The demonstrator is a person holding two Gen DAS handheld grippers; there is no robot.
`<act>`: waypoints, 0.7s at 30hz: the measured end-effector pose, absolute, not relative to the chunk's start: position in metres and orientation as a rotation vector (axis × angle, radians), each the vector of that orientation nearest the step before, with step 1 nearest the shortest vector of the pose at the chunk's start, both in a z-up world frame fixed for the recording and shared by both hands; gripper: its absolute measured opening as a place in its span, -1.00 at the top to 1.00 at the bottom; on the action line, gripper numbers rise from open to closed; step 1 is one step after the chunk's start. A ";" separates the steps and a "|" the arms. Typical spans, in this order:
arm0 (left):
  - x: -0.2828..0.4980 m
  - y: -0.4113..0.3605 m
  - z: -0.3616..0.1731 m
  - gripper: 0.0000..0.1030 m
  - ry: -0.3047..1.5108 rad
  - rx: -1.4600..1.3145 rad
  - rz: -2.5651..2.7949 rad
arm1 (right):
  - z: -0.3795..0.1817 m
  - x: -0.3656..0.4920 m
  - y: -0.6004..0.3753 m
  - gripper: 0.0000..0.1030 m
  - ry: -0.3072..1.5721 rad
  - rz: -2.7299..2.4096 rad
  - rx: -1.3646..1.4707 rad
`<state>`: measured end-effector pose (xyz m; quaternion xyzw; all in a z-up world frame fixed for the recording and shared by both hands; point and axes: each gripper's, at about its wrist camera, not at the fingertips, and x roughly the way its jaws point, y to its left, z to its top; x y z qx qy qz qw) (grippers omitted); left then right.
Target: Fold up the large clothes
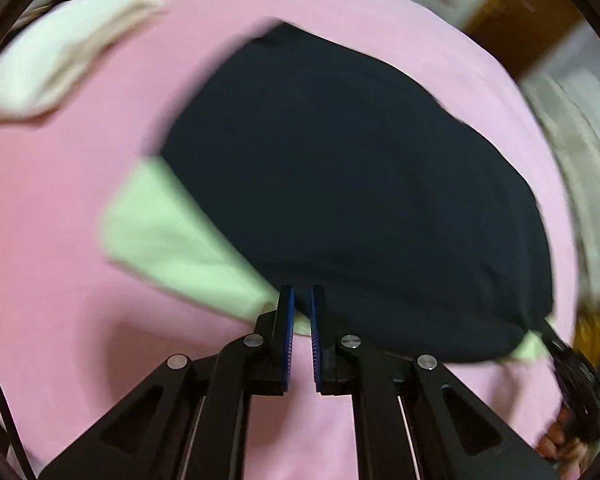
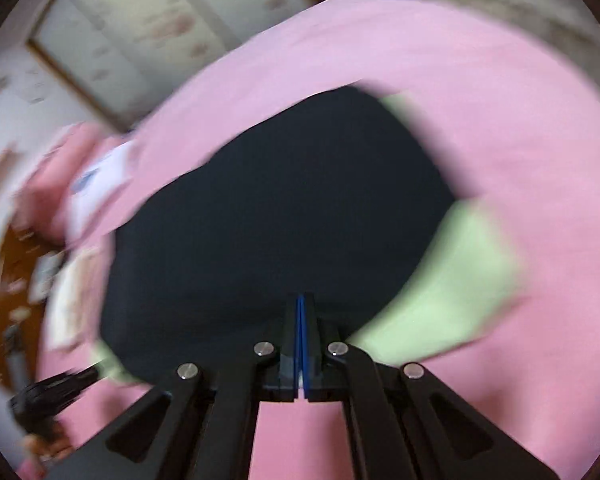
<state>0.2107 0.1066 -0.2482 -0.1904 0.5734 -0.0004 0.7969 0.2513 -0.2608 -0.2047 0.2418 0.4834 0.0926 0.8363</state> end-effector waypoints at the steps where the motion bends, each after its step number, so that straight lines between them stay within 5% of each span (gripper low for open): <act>1: 0.217 0.095 -0.252 0.92 1.251 -0.395 -0.033 | -0.210 0.257 -0.243 1.00 1.059 0.272 0.522; 7: 0.268 0.039 -0.261 0.92 1.223 -0.331 -0.085 | -0.244 0.301 -0.165 1.00 1.179 0.420 0.473; 21: 0.438 0.022 -0.269 0.92 1.109 -0.216 -0.040 | -0.262 0.458 -0.164 1.00 1.101 0.417 0.573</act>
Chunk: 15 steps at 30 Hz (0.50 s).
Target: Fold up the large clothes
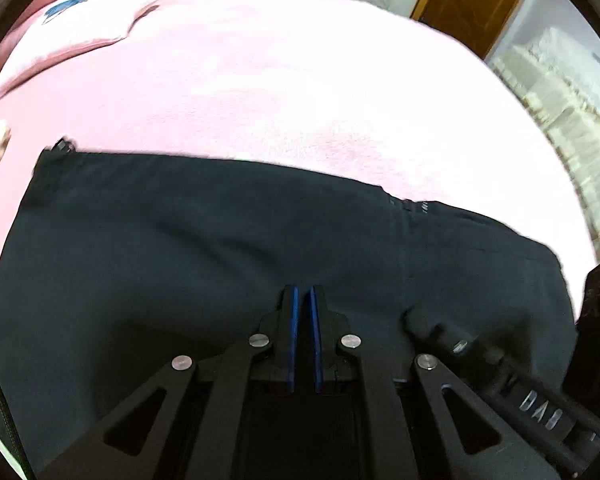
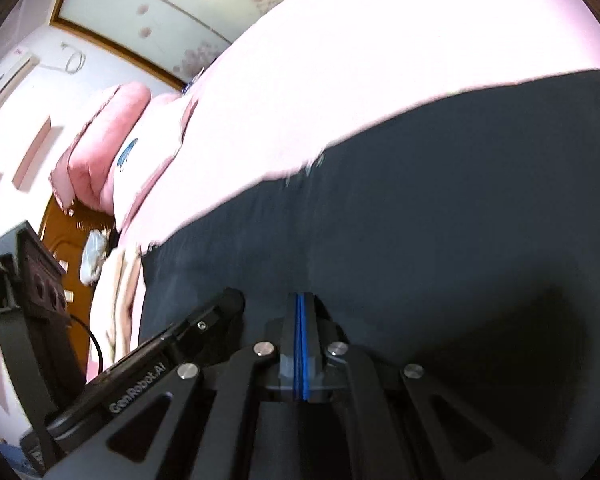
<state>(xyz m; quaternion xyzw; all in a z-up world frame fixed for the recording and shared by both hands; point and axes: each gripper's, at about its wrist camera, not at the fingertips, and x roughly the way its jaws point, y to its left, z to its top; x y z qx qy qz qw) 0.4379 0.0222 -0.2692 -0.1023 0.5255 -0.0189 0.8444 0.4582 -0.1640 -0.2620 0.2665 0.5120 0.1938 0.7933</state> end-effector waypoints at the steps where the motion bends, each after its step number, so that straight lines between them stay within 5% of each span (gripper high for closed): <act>1: 0.440 0.021 -0.271 0.92 1.108 -0.207 -0.042 | -0.265 0.461 -0.168 1.00 1.090 0.398 0.573; 9: 0.445 0.075 -0.271 0.98 1.017 -0.152 0.091 | -0.267 0.462 -0.245 1.00 1.001 0.354 0.548; 12: 0.451 0.114 -0.280 0.76 1.028 -0.023 0.332 | -0.263 0.455 -0.312 1.00 0.944 0.153 0.510; 15: 0.448 0.172 -0.287 0.74 1.033 -0.113 0.335 | -0.263 0.438 -0.385 1.00 0.919 -0.068 0.531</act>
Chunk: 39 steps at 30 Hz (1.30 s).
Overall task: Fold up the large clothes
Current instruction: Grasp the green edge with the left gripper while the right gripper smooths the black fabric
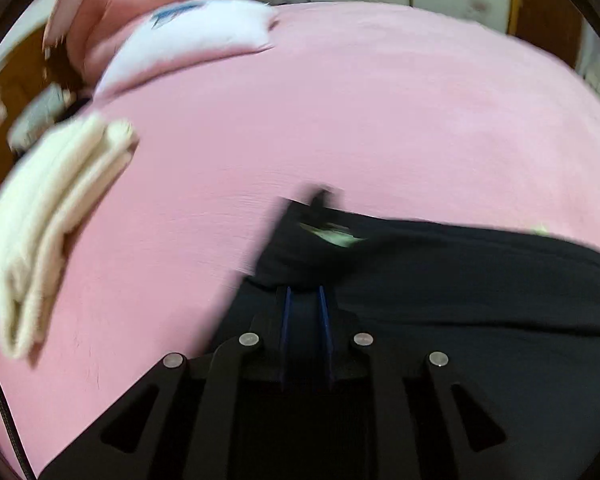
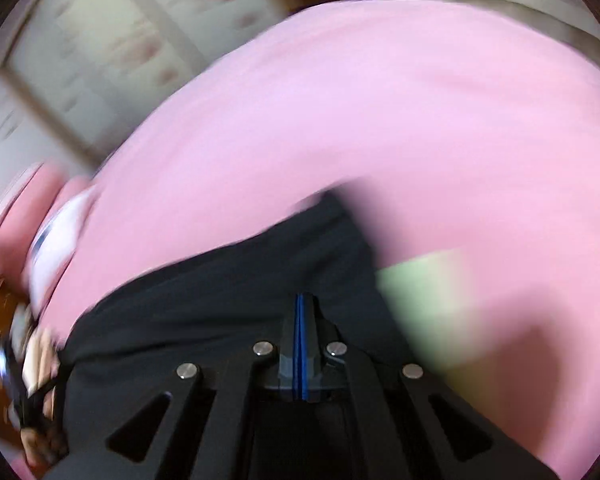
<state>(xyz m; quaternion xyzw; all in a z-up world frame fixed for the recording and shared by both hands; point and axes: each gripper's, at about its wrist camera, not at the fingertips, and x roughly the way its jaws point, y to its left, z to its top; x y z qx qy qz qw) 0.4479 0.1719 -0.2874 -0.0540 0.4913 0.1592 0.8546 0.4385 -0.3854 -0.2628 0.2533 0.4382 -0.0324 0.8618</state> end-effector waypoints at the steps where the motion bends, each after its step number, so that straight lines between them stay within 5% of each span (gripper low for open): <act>1: 0.445 0.184 -0.286 0.78 1.036 -0.124 0.318 | -0.263 0.434 -0.404 1.00 0.911 -0.085 0.569; 6: 0.435 0.194 -0.285 0.64 1.075 0.091 0.360 | -0.254 0.433 -0.412 1.00 0.946 -0.186 0.463; 24: 0.258 0.156 -0.222 0.57 1.022 -0.221 0.372 | -0.117 0.381 -0.237 1.00 0.891 0.204 0.464; 34: 0.210 0.140 -0.240 0.55 1.051 -0.348 0.327 | -0.214 0.385 -0.129 1.00 1.275 0.145 0.264; 39: 0.188 0.144 -0.251 0.40 1.060 -0.467 0.319 | -0.248 0.384 -0.127 1.00 1.282 0.127 0.238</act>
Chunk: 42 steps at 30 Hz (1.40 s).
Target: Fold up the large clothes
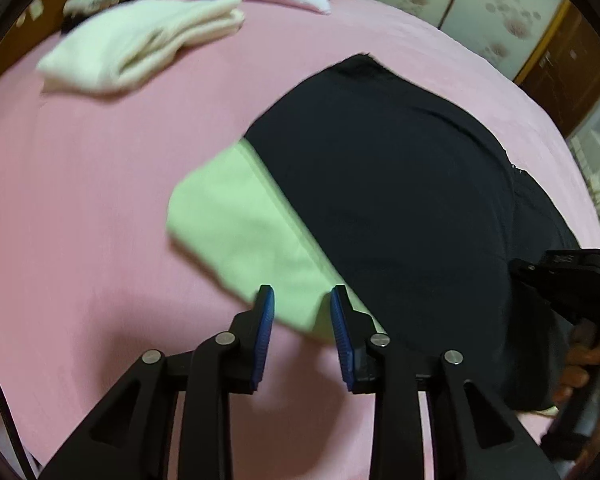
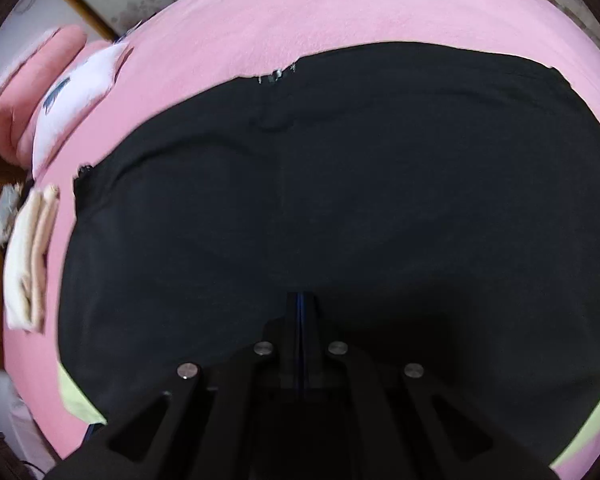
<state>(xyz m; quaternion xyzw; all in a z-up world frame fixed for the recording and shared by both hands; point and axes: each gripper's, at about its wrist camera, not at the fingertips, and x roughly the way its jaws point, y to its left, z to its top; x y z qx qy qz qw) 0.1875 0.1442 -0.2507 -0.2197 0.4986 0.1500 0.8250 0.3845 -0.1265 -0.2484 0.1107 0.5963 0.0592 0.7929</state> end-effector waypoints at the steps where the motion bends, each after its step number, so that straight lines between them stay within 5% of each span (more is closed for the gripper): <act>1: 0.182 0.146 -0.253 0.30 1.057 -0.500 0.312 | -0.251 0.386 -0.124 1.00 1.292 0.129 0.214; 3: 0.172 0.149 -0.258 0.13 1.052 -0.558 0.296 | -0.255 0.389 -0.121 1.00 1.314 0.135 0.161; 8: 0.155 0.154 -0.270 0.10 1.061 -0.650 0.225 | -0.255 0.393 -0.110 1.00 1.352 0.163 0.040; 16: 0.172 0.166 -0.276 -0.21 0.966 -0.758 0.124 | -0.254 0.386 -0.124 1.00 1.317 0.194 0.071; 28: 0.235 0.173 -0.293 -0.24 0.898 -0.835 0.149 | -0.252 0.358 -0.122 1.00 1.199 0.209 -0.019; 29: 0.235 0.173 -0.293 -0.20 0.885 -0.853 0.162 | -0.252 0.356 -0.121 1.00 1.196 0.208 -0.026; 33: 0.230 0.178 -0.296 0.81 0.846 -0.948 0.144 | -0.250 0.352 -0.120 1.00 1.199 0.201 -0.030; 42: 0.223 0.141 -0.236 0.87 0.715 -0.789 0.102 | -0.253 0.369 -0.120 1.00 1.203 0.238 -0.013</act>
